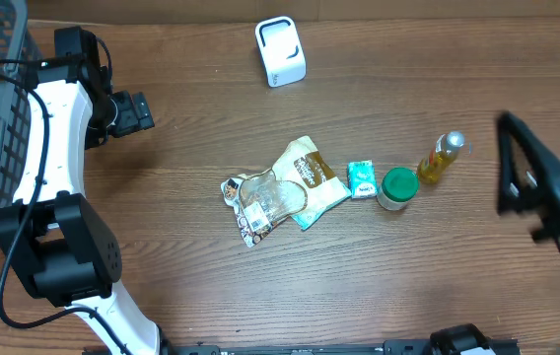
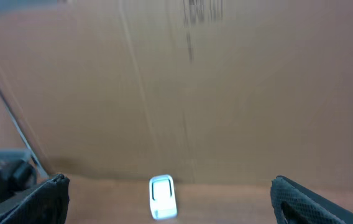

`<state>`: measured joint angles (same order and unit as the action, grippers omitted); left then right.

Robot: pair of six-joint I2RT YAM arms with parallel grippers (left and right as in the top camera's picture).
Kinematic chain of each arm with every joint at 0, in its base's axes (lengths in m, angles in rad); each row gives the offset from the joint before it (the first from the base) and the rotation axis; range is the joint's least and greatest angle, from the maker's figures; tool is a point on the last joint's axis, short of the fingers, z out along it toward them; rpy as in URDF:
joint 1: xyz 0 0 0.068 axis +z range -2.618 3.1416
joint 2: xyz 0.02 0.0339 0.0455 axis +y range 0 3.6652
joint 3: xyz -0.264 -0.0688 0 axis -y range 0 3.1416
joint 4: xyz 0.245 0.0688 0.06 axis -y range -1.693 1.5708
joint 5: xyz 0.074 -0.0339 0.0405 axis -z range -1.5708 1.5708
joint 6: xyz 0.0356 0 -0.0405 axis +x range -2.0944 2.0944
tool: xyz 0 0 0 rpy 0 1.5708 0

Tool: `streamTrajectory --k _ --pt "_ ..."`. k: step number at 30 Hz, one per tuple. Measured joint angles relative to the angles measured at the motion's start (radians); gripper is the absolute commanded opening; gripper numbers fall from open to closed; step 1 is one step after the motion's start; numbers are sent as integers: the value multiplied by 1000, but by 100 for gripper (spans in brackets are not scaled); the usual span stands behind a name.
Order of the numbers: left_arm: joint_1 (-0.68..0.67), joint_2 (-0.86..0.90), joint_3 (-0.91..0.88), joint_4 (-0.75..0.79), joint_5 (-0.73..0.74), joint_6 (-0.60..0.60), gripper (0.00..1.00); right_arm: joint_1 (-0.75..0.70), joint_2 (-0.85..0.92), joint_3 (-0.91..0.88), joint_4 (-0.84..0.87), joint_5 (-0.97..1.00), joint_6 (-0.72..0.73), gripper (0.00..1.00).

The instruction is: Scan the item barcode

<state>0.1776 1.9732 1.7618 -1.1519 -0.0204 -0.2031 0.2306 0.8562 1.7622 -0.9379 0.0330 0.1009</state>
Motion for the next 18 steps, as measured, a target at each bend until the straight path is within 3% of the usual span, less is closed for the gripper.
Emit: streamTrajectory --k 7,18 --pt "0 0 0 0 0 0 99 -1 -70 5 -94 0 0 100" --pt "0 0 0 0 0 0 100 -1 -143 5 -475 0 0 100"
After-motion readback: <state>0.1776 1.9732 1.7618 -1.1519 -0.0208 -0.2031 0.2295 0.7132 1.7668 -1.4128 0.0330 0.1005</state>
